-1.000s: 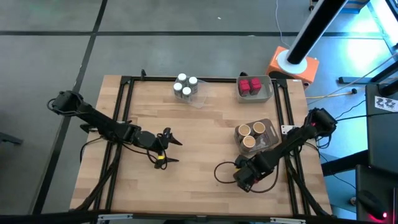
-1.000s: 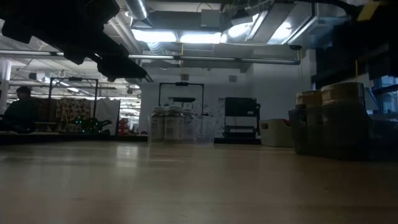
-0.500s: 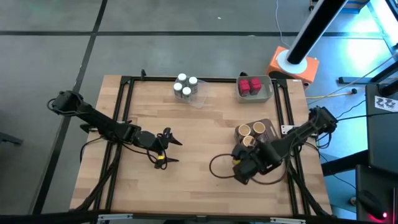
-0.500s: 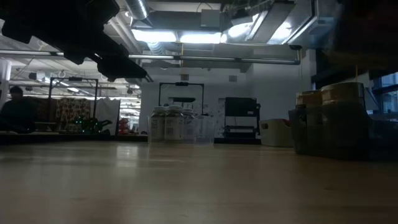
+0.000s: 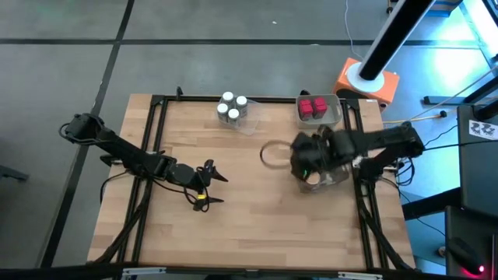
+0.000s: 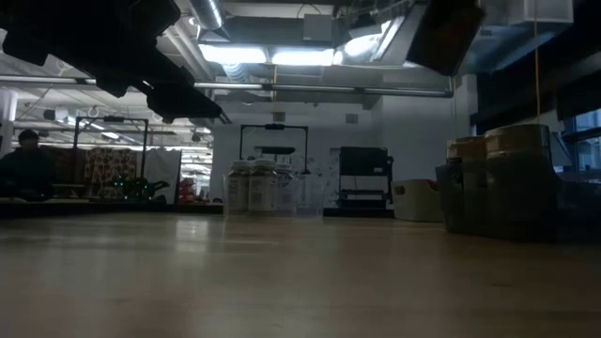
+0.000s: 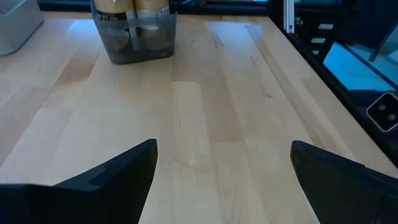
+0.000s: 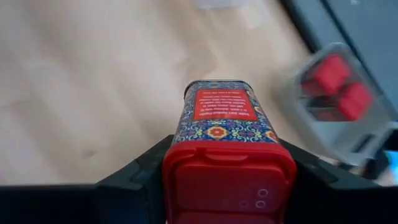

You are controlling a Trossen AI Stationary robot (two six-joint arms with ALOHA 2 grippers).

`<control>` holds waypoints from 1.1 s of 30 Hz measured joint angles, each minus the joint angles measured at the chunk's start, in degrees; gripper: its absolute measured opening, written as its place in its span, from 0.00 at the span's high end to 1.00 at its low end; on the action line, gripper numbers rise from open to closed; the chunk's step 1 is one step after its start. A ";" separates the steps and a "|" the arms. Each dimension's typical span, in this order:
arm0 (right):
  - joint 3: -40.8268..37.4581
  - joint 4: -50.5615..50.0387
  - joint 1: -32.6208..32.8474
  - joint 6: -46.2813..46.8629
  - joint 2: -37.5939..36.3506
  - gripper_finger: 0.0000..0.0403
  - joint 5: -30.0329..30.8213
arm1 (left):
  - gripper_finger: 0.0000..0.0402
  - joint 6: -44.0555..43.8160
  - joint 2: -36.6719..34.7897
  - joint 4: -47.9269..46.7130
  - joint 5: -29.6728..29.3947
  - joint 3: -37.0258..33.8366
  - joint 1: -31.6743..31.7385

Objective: Sort spices by type
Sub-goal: Put the red seasoning can into the right bin

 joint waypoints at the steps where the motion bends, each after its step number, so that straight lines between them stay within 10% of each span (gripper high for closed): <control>1: -0.01 -0.20 -2.08 -1.20 -0.31 0.47 0.50 | 0.13 0.02 0.00 -0.28 0.00 0.00 -0.01; 19: -0.54 0.63 -36.45 -15.78 -2.60 0.47 5.17 | 0.13 0.12 0.00 -0.25 0.00 0.00 -0.02; 33: -15.76 14.39 -58.36 -18.58 -2.55 0.47 -1.04 | 0.13 0.26 0.00 -0.23 0.00 0.00 -0.02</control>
